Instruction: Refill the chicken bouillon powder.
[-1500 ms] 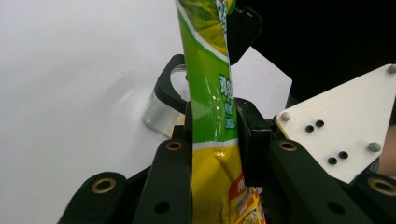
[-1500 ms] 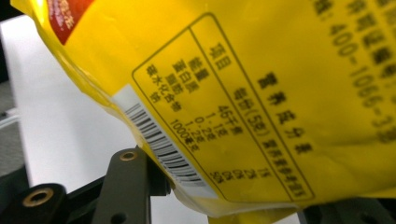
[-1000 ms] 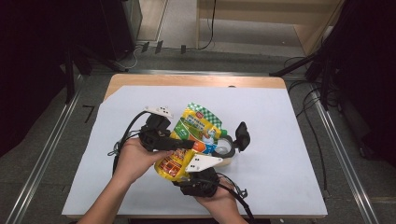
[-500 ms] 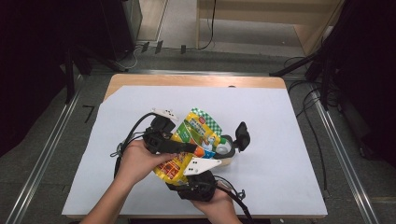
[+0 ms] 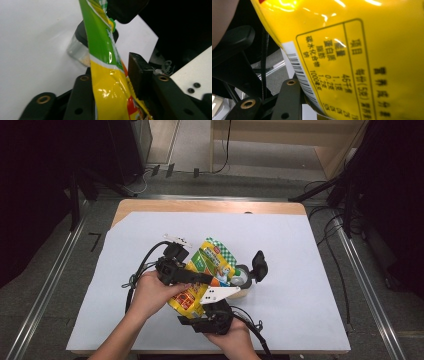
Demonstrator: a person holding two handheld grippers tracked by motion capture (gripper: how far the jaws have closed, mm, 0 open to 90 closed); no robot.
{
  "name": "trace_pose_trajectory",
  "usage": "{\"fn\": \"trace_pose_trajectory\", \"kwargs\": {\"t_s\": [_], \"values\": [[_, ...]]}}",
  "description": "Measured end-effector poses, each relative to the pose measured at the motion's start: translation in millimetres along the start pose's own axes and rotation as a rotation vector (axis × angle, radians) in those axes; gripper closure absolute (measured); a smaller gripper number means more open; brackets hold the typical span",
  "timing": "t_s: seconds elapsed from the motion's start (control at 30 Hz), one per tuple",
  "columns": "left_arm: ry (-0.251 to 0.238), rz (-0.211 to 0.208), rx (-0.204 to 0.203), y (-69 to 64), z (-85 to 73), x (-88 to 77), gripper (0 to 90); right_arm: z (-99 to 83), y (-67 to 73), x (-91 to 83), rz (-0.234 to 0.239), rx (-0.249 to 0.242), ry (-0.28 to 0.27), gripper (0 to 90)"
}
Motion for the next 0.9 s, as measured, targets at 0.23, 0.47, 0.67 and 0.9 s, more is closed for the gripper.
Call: {"fn": "trace_pose_trajectory", "kwargs": {"t_s": [0.23,0.47,0.67,0.9], "values": [[-0.001,0.044,-0.013,0.8,0.2,2.5,65.9,-0.4,-2.6,0.5,-0.013,-0.009,0.004,64.5],[-0.032,0.055,-0.054,1.9,2.1,0.6,69.7,0.4,-2.4,3.6,-0.089,-0.045,0.017,53.0],[-0.017,0.031,-0.070,-1.6,1.5,5.5,66.9,-0.3,-3.5,2.7,-0.069,0.000,0.027,65.2],[0.001,0.041,-0.070,-0.4,0.1,6.8,67.2,-1.4,-2.2,3.7,-0.061,-0.005,0.029,64.5]]}}
Point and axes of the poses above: each handheld gripper's, and its own axes: x roughly forward along the jaws, z roughly out of its top, y roughly to its left, the point moved 9 cm from there along x, roughly forward along the jaws, and after that the axes turned 8 degrees about -z, right-handed, at the moved point
